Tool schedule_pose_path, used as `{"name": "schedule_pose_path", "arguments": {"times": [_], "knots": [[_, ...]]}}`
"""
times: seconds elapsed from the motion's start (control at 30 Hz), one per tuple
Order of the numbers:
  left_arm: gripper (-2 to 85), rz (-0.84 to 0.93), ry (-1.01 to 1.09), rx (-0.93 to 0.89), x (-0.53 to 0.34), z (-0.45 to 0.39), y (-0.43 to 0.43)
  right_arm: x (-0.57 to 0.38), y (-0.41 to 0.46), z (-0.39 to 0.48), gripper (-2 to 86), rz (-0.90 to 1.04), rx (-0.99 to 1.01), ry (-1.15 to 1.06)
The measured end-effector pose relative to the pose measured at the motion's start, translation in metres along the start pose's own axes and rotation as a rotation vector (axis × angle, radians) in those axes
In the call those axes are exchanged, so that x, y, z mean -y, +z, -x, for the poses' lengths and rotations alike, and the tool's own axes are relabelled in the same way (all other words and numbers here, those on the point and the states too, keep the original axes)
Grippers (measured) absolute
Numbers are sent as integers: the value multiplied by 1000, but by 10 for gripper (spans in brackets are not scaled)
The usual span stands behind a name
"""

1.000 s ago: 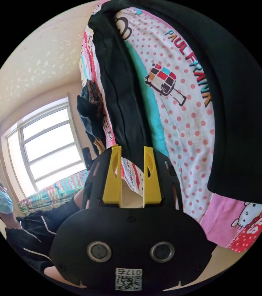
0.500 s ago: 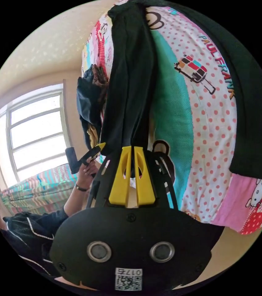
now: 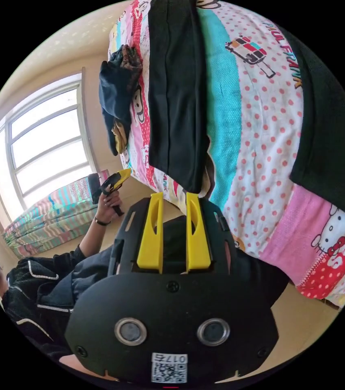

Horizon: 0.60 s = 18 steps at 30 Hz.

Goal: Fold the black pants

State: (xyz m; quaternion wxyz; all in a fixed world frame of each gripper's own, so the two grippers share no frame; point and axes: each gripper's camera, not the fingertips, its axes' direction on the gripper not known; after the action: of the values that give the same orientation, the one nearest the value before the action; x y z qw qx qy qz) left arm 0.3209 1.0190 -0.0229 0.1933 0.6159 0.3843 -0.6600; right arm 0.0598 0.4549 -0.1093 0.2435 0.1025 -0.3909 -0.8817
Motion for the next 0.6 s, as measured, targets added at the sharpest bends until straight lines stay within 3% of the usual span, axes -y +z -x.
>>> {"name": "schedule_pose_path", "arguments": {"times": [0.1,0.2,0.47,0.6], "knots": [[83,127,249,-159,23,-52,12,-30,-71,-17,87,-130,-21,33],[84,222,380,-66,50,-107,59,-66,-144,-48,86,-303,-10,134],[109,402,396,111,101,-165,271,-118,-230,-112,97,-463,-40,276],[109,371,313,239,126,-161,341,-127,-238,-118,110,-460,-120,265]]}}
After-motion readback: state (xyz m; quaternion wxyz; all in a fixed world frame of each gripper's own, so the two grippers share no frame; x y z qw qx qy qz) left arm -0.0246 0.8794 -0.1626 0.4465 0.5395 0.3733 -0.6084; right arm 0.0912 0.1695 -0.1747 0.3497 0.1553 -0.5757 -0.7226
